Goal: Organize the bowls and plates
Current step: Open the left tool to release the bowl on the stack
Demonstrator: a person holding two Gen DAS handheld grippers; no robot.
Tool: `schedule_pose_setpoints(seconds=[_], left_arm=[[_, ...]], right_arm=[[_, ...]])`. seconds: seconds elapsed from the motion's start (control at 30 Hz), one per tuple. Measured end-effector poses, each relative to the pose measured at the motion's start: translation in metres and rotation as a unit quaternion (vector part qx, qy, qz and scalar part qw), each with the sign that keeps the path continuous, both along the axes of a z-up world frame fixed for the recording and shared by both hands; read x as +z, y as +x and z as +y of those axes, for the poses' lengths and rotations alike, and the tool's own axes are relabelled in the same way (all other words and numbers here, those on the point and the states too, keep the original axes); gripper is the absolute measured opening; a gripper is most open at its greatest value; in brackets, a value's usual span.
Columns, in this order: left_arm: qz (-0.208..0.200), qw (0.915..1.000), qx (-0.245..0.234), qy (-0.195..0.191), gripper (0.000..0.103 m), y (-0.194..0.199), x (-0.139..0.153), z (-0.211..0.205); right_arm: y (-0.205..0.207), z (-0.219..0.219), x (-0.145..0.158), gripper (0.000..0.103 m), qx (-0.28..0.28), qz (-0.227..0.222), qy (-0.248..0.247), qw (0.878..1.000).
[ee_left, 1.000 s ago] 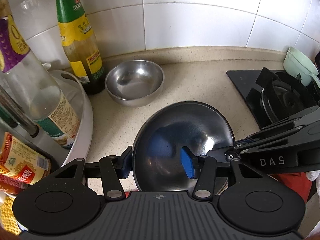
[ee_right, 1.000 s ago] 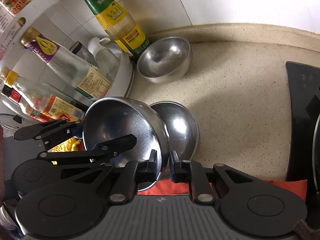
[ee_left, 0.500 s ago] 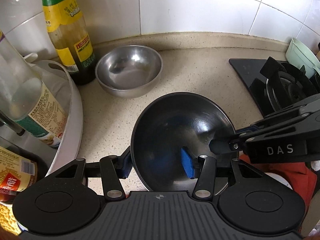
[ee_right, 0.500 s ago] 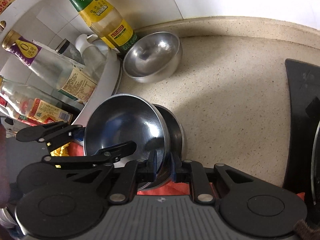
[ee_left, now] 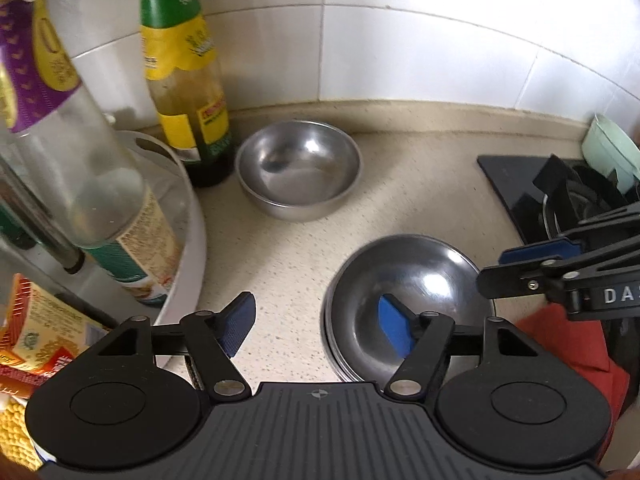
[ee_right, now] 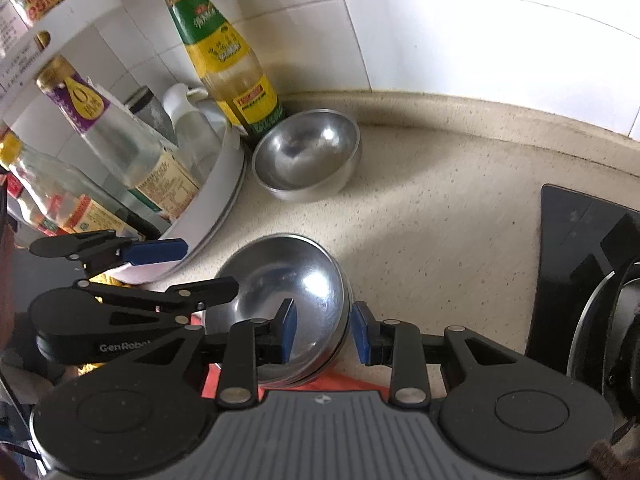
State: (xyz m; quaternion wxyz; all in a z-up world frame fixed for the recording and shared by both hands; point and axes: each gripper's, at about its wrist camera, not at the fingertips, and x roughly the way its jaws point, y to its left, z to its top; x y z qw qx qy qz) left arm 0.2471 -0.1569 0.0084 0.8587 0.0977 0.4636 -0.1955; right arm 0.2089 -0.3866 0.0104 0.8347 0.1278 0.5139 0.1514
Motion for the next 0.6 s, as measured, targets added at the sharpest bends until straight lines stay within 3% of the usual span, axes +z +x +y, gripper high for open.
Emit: schedule_pose_setpoints(seconds=[0.6], left_arm=[[-0.038,0.998,0.05,0.002,0.085,0.01,0.006,0.009]], right_arm=[[0.002,-0.022,0.0,0.028,-0.035,-0.019,0.004,0.999]])
